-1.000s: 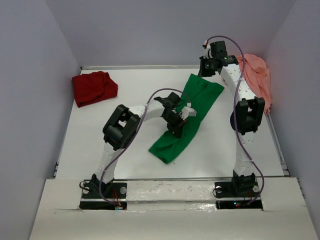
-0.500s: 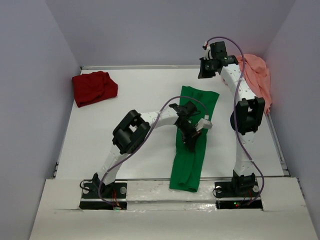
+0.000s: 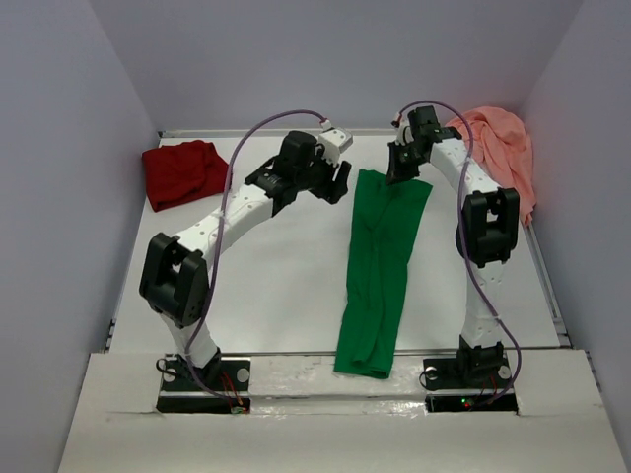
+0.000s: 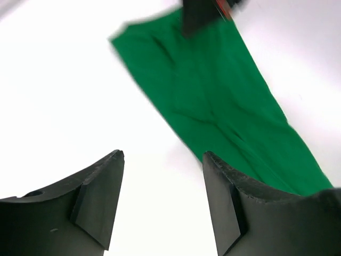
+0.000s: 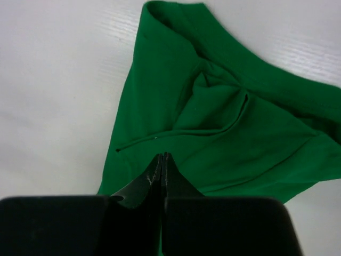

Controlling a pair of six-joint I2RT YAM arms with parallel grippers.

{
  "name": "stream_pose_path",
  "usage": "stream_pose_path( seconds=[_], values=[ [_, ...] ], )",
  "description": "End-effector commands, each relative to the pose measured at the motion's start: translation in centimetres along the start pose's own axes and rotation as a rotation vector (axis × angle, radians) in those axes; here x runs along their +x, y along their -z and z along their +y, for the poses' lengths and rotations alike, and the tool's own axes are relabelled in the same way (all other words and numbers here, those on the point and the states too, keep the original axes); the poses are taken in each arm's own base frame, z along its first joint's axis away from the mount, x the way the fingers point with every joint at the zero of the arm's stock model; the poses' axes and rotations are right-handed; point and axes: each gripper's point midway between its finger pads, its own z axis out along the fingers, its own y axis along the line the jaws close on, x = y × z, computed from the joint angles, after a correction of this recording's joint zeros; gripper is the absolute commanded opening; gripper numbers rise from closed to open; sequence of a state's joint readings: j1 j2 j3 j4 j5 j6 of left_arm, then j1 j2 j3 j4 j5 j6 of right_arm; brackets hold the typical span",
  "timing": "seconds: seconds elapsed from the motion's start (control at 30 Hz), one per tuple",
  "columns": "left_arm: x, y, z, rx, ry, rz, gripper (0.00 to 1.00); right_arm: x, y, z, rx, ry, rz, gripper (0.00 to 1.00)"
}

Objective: Fold and stack the t-shirts
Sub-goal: Rotate the tshirt 90 degrees

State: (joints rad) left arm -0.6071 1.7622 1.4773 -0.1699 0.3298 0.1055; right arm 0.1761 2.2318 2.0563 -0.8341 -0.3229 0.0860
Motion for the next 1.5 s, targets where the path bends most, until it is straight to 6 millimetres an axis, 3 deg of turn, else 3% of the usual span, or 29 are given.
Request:
stream_pose_path(
  seconds=[0.0, 0.23, 0.43, 0.57, 0.7, 0.93, 1.1, 1.23, 1.27, 1.33, 1.37, 1.43, 1.47],
  values=[
    [-3.5, 3.0, 5.0, -0.297, 0.056, -0.142, 0.7, -0.3, 3.6, 1.4, -0.032, 0.031, -0.046, 0.0],
    [-1.8, 3.8, 7.7, -0.275, 0.161, -0.121, 0.7, 2.0, 4.3, 0.4, 0.019, 0.053, -0.015, 0.0],
    [-3.0, 4.5, 7.3, -0.253, 0.164, -0.152, 0.69, 3.6, 4.0, -1.0, 0.082, 0.052, 0.02, 0.0],
    [-4.1, 6.0, 8.1, -0.319, 0.158, -0.188, 0.7, 5.1, 2.6, -1.6, 0.086, 0.036, 0.068, 0.0],
    [-5.0, 7.6, 8.9, -0.376, 0.146, -0.225, 0.7, 6.8, -0.1, -2.6, 0.084, 0.007, 0.128, 0.0],
    [-6.5, 10.9, 9.5, -0.425, 0.141, -0.294, 0.71, 7.9, -2.9, -3.2, 0.073, -0.035, 0.175, 0.0],
    [-7.3, 12.7, 9.1, -0.431, 0.133, -0.34, 0.71, 7.3, -3.9, -2.7, 0.031, -0.042, 0.137, 0.0],
    [-8.0, 13.9, 9.0, -0.436, 0.135, -0.367, 0.71, 5.7, -5.3, -2.9, 0.017, -0.028, 0.076, 0.0],
    [-8.2, 14.0, 9.0, -0.437, 0.136, -0.371, 0.71, 4.3, -5.4, -2.5, -0.002, -0.019, 0.047, 0.0],
    [-8.2, 14.2, 9.2, -0.442, 0.141, -0.372, 0.71, 3.7, -6.8, -2.8, -0.007, -0.021, 0.043, 0.0],
    [-8.2, 14.2, 9.2, -0.439, 0.141, -0.374, 0.71, 1.6, -6.8, -1.8, -0.028, -0.004, 0.002, 0.0],
    [-8.1, 14.3, 9.3, -0.443, 0.142, -0.374, 0.71, 1.1, -8.4, -1.5, -0.042, 0.003, 0.002, 0.0],
    [-8.1, 14.5, 9.4, -0.446, 0.142, -0.379, 0.71, -1.2, -8.0, 0.0, -0.071, 0.031, -0.048, 0.0]
  ],
)
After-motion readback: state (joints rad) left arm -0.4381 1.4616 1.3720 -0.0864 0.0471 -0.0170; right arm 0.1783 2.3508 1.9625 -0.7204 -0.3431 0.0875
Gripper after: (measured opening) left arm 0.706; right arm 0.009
